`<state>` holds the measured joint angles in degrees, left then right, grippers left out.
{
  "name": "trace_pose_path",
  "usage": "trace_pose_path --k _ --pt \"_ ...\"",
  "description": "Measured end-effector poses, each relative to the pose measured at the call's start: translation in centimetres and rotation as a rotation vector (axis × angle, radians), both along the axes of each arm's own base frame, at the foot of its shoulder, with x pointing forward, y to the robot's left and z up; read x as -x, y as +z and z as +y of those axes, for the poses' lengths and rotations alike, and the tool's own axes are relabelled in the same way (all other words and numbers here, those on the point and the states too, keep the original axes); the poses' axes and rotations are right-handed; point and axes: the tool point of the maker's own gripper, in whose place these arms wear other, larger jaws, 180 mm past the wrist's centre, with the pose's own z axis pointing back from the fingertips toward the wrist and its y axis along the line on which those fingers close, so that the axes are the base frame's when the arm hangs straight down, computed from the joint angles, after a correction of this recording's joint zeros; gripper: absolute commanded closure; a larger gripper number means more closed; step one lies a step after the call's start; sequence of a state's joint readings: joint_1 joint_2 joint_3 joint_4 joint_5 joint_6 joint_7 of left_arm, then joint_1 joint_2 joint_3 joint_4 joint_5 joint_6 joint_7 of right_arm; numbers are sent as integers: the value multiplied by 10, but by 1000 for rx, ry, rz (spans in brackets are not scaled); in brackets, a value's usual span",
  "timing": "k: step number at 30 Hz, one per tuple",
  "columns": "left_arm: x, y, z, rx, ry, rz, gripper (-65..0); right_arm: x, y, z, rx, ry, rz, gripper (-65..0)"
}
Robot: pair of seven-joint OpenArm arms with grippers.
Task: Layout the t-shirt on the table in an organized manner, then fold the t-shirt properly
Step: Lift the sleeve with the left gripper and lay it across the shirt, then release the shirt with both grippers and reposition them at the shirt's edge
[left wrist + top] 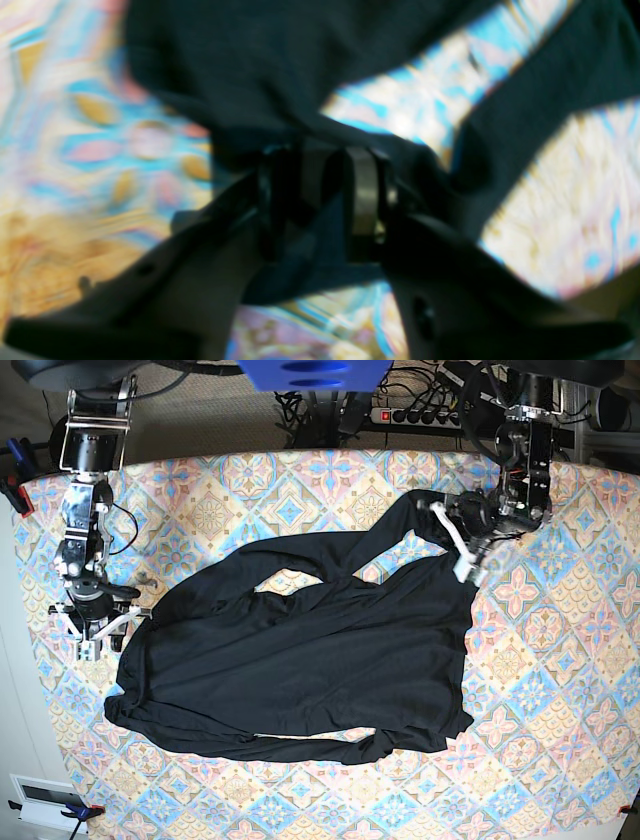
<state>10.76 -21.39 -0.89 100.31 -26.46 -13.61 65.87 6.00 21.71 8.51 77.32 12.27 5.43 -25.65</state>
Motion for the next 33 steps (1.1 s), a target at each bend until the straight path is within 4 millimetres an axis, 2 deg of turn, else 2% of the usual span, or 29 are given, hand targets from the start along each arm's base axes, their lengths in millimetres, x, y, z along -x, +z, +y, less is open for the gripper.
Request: trace_pose_path --k 2,7,10,14,18,20,24,26,29,33 --pt "2 -2 -8 -6 -50 4 -79 7 -7 5 -9 6 19 -196" --pt "1 -1 -7 -18 -59 1 -40 20 -19 7 -8 10 50 -196" --pt "2 -1 4 -49 -65 6 0 25 -20 9 -5 19 54 -196" --pt "-2 9 17 -76 -33 -29 0 30 -24 11 -8 23 64 -196" --pt "3 38 48 -116 51 -105 0 32 -23 11 -1 24 63 -196" --pt "9 44 62 -134 89 -118 0 37 -24 14 2 37 61 -196" --pt "26 49 97 -177 186 -110 0 57 -38 19 1 48 117 -196" --pt "38 51 118 -207 244 -93 0 55 -35 19 2 49 105 -196" --pt "45 62 151 -250 336 -114 0 47 -27 20 3 53 74 -196" --pt "50 81 189 -306 444 -156 0 50 -30 20 2 50 85 -197"
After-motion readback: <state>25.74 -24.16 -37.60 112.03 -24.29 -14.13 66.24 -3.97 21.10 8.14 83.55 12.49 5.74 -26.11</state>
